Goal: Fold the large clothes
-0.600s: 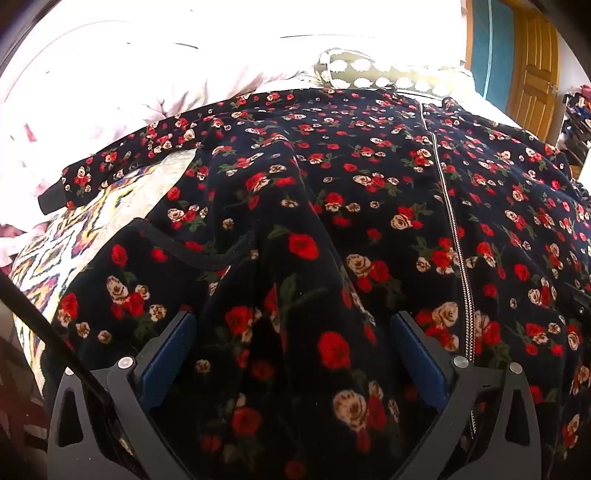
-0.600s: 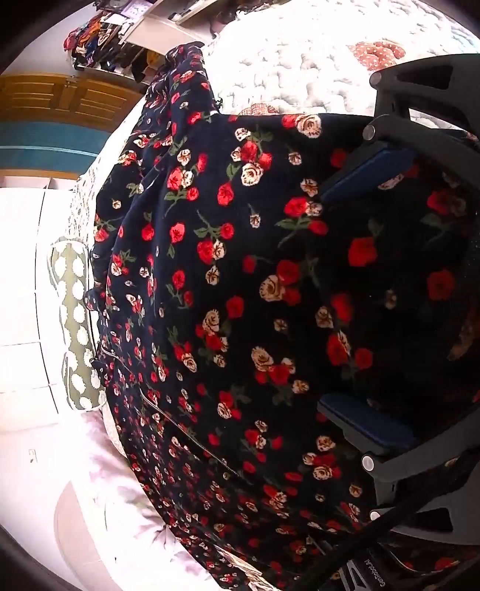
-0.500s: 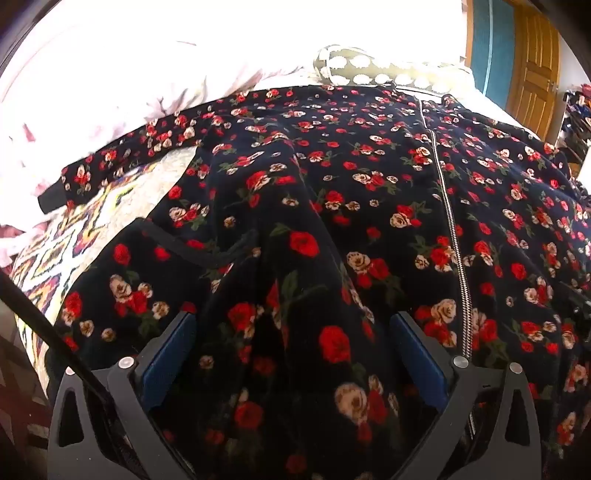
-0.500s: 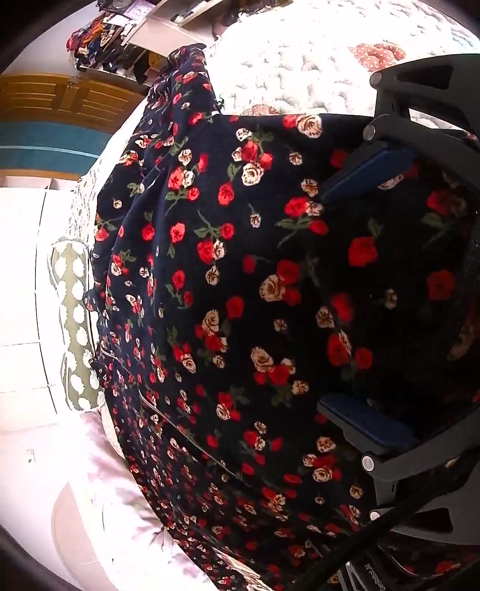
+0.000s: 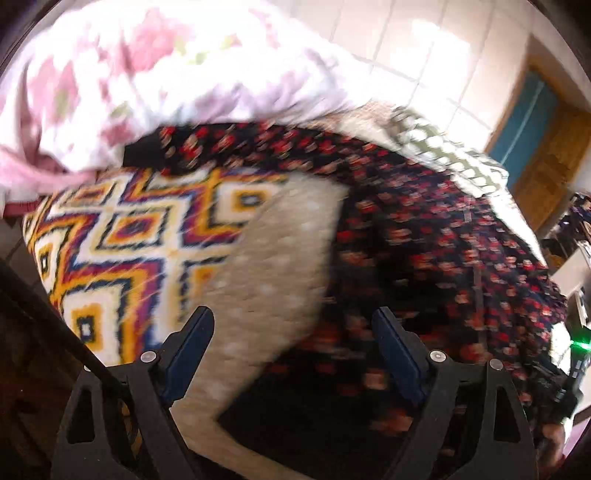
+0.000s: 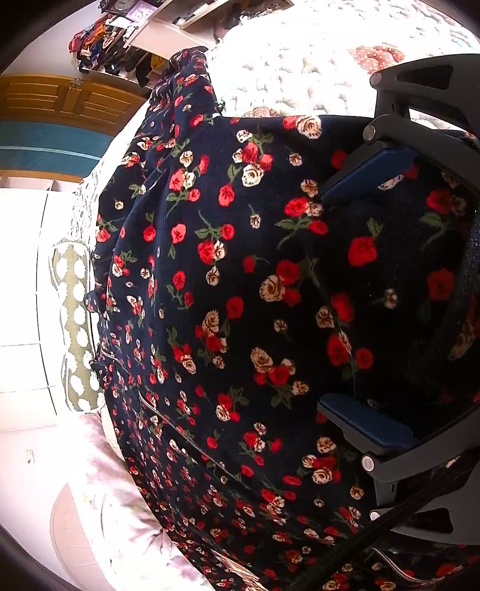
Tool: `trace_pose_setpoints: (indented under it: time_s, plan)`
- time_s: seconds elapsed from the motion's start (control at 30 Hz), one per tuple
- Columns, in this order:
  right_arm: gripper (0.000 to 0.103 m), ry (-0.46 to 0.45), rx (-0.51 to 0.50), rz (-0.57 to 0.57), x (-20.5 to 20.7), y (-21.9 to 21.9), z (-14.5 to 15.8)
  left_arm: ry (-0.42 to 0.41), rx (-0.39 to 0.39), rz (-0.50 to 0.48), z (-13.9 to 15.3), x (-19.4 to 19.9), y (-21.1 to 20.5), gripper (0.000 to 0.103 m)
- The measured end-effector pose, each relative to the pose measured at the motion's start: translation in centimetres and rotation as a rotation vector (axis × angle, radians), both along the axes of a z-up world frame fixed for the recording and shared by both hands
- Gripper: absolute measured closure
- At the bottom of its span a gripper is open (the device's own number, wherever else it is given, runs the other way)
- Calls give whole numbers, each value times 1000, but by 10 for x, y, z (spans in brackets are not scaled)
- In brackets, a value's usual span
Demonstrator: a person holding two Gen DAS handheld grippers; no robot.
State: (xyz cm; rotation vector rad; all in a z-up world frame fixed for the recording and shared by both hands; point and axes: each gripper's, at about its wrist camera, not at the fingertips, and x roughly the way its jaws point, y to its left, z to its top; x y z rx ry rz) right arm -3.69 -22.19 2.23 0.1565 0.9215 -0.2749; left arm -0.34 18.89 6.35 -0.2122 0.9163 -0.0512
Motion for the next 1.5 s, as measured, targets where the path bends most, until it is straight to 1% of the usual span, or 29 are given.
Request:
trace_pose_setpoints:
  time_s: [0.03,0.07,0.1,0.13,0.17,0.2,0.23,0.27,0.3,0.37,0.47,0.5,0.57,0.67,0.77,0.8,0.83,0.87,0.9,0.93,1.0,1.03,1.1,1.17,1.23,1.3,1.37,1.43,1.5]
  plan:
    - [0,1,-1,-1,0,0,0,51,-3,-13,-9,8,5,17]
    - [0,1,-1,-1,0,0,0,79,-8,-27,-18,13,8,17]
    - [0,1,-2,-1,0,0,0,135,-5,-38,-25,21,6,17]
    - [0,1,-3,-1,0,0,0,163,-39,-55,-34,24,6,22]
    - [0,1,-3,-2,0,0,0,141,-67,-71,-38,23,7,30]
    - [0,0,-2,-2,0,0,0,141,-77,-79,-40,21,4,59]
    - [0,0,-2,-2,0,1,0,143,-88,-105,-40,17,-1,82]
    - [0,1,-3,-2,0,1,0,140,-92,-120,-38,13,-5,86]
    - [0,2,-5,-2,0,1,0,129,-72,-117,-35,7,-9,88]
    - [0,1,-5,-2,0,0,0,145,-52,-114,-25,0,-12,89]
    - [0,0,-4,-4,0,0,0,138,-90,-83,-9,-23,4,91]
    - [0,0,-4,-4,0,0,0,140,-95,-68,-5,-31,10,93]
    - [0,-1,-3,-5,0,0,1,153,-81,-52,-2,-41,20,94]
    - [0,0,-4,-5,-1,0,1,132,-66,-32,3,-50,28,94]
    - [0,13,15,5,1,-2,2,82,-6,-9,20,-62,26,93]
    - [4,22,41,14,1,-5,5,59,21,-13,28,-66,23,87]
    - [9,14,86,19,-4,-11,12,43,41,-15,35,-69,20,73]
    - [19,-12,127,21,-10,-16,19,22,58,-23,43,-73,16,63]
    - [20,-67,210,22,-24,-27,30,-3,71,-30,51,-75,12,45]
    - [20,-123,278,13,-41,-39,41,-35,86,-41,58,-79,7,37]
    - [20,-186,310,-29,-70,-60,56,-80,112,-75,68,-82,-5,33]
    - [20,-198,304,-65,-86,-74,60,-89,125,-99,70,-83,-15,30]
    - [21,-182,301,-120,-107,-96,59,-98,126,-150,71,-80,-34,29]
    - [26,-152,308,-155,-122,-114,52,-96,127,-202,66,-75,-59,29]
    - [27,-129,312,-193,-136,-133,42,-73,132,-243,56,-68,-85,29]
    - [27,-131,328,-234,-143,-150,36,-47,110,-277,46,-63,-106,29]
    - [27,-145,352,-290,-143,-174,31,-20,69,-311,35,-62,-125,29]
    - [27,-158,365,-333,-140,-196,27,-10,49,-339,27,-63,-143,29]
    - [27,-165,380,-380,-131,-225,21,-4,72,-351,19,-63,-156,28]
